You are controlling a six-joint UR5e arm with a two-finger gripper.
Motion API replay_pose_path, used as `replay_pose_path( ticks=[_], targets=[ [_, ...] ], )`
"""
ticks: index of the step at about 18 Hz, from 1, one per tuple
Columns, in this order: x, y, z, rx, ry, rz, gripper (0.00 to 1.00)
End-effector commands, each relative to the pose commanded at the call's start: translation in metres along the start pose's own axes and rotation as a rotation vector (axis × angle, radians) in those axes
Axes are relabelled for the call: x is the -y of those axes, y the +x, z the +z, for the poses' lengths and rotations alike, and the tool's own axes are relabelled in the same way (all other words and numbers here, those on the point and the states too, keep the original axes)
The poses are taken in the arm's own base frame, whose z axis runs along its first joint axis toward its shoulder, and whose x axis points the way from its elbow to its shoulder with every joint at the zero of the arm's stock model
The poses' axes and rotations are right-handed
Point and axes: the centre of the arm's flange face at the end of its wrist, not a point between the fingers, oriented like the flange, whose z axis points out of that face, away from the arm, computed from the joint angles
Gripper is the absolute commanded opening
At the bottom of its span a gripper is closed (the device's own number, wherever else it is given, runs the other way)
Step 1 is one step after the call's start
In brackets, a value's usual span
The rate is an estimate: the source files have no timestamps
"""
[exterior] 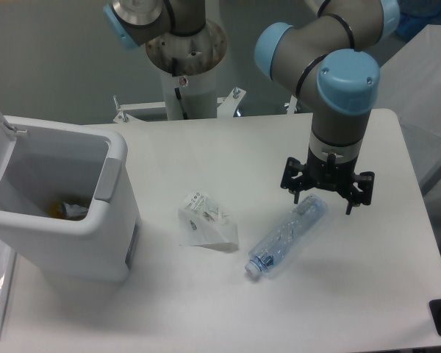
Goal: Place the trash in the trash can
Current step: 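Move the gripper down over the clear plastic bottle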
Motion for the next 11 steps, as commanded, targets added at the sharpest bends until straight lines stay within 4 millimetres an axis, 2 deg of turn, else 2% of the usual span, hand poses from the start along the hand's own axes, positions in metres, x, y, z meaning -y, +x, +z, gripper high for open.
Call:
replay_pose_path(
  ticks=[8, 9, 11],
  targets=[
    [-0.001, 0.007, 0.012, -0.017, -0.001, 0.004, 1.0],
    [0.0, 0.009, 0.018, -0.025, -0.006, 0.005, 1.0],
    [0.003, 0.017, 0.043, -0.061, -0.03, 0.013, 1.0]
  ],
)
